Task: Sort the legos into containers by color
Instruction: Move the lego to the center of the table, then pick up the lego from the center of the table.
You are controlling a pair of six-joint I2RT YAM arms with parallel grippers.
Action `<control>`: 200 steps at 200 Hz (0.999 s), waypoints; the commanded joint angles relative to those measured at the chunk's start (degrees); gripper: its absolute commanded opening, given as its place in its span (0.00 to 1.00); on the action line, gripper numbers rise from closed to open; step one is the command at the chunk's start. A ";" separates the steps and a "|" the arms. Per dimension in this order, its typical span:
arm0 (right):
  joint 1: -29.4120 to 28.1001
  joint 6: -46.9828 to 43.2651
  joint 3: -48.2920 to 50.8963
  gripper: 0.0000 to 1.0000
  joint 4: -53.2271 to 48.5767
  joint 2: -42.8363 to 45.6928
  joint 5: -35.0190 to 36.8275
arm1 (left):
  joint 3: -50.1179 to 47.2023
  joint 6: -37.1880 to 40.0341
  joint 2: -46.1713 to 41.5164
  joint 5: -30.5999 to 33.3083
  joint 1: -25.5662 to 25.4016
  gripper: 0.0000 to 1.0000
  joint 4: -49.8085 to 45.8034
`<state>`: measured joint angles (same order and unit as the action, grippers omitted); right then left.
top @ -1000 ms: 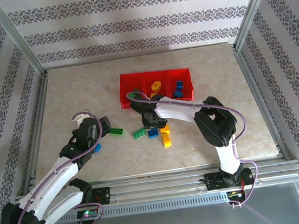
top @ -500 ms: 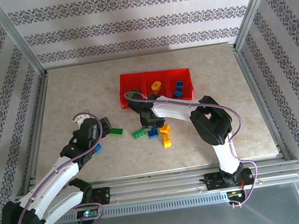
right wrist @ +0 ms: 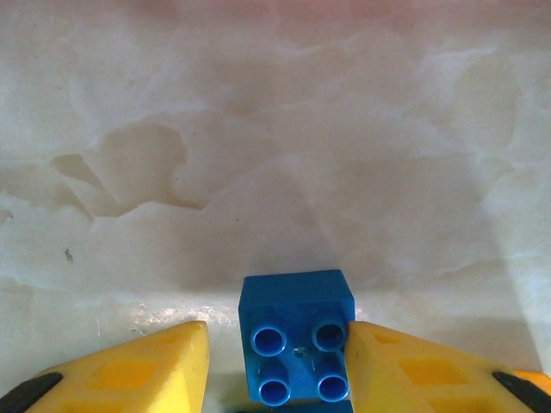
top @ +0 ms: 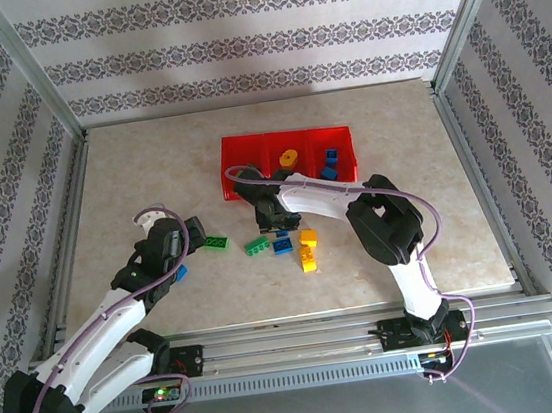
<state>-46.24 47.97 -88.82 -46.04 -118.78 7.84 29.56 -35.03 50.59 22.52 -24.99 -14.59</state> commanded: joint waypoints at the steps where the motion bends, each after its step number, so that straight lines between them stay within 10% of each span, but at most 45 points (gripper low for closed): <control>1: 0.79 -1.47 -0.68 0.49 -1.45 -0.14 0.71 | -0.82 -0.74 0.04 -0.07 0.78 1.00 -0.44; 200: 1.99 -3.20 1.61 0.52 -0.25 -0.02 -0.09 | -1.36 -0.68 0.13 -0.37 0.78 1.00 -0.62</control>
<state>-45.32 44.99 -88.12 -46.22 -117.05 8.14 28.84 -35.03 50.59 22.52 -24.99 -14.59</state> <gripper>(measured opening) 0.529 0.995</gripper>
